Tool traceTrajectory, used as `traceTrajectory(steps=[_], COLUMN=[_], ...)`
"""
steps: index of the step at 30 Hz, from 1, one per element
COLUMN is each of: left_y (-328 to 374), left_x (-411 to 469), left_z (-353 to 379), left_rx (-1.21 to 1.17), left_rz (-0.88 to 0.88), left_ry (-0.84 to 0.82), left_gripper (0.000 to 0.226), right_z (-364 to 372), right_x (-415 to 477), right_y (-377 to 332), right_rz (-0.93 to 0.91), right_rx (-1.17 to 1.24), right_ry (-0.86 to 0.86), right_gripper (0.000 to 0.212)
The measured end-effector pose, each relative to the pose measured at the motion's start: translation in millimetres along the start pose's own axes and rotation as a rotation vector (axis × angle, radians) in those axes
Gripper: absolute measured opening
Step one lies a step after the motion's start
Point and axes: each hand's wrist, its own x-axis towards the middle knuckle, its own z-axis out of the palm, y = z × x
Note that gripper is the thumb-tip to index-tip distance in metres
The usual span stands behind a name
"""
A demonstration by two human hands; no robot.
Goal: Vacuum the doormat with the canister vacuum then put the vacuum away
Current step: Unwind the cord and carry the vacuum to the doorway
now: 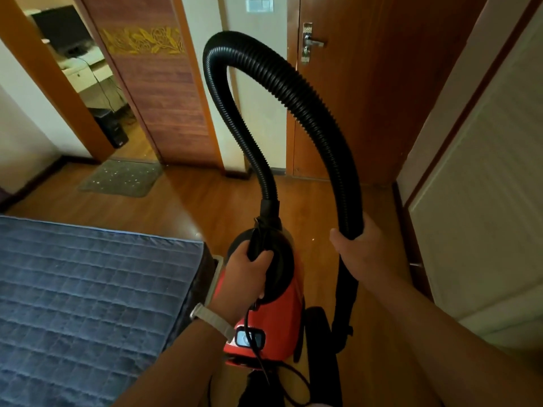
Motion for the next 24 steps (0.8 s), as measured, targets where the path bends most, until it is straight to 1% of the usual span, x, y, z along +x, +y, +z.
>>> traceTrajectory(steps=[3,8,10,13,16,20,24], left_y=[0,22,32,44,51,48,38], left_x=[63,166,201,245,284,330,373], left_z=[-8,-40,-55,-77,-101,-127,-141], left_rx=[0.023,0.008,0.006,0.009,-0.003,-0.030,0.025], left_rz=[-0.006,0.015,0.032,0.044,0.041,-0.014,-0.070], left_ry=[-0.021,-0.060,-0.061,-0.036,0.004,0.076,0.179], left_gripper=[0.013,0.013,0.014,0.016,0.013,0.013,0.015], right_z=[23,77,99,124,150,194,233], right_x=[51,139,168,204,240,288,339], right_y=[-12,-50,-66,-83,-100,-121,-131], right_rz=[-0.009,-0.038,-0.047,-0.062,-0.081,-0.129,-0.146], right_rx=[-0.050,-0.075,-0.085,-0.106,-0.103,-0.101,-0.097], right_ry=[0.033,0.054,0.069,0.086,0.046,-0.046,-0.131], right_gripper=[0.014,0.016,0.019,0.017,0.018,0.018,0.015])
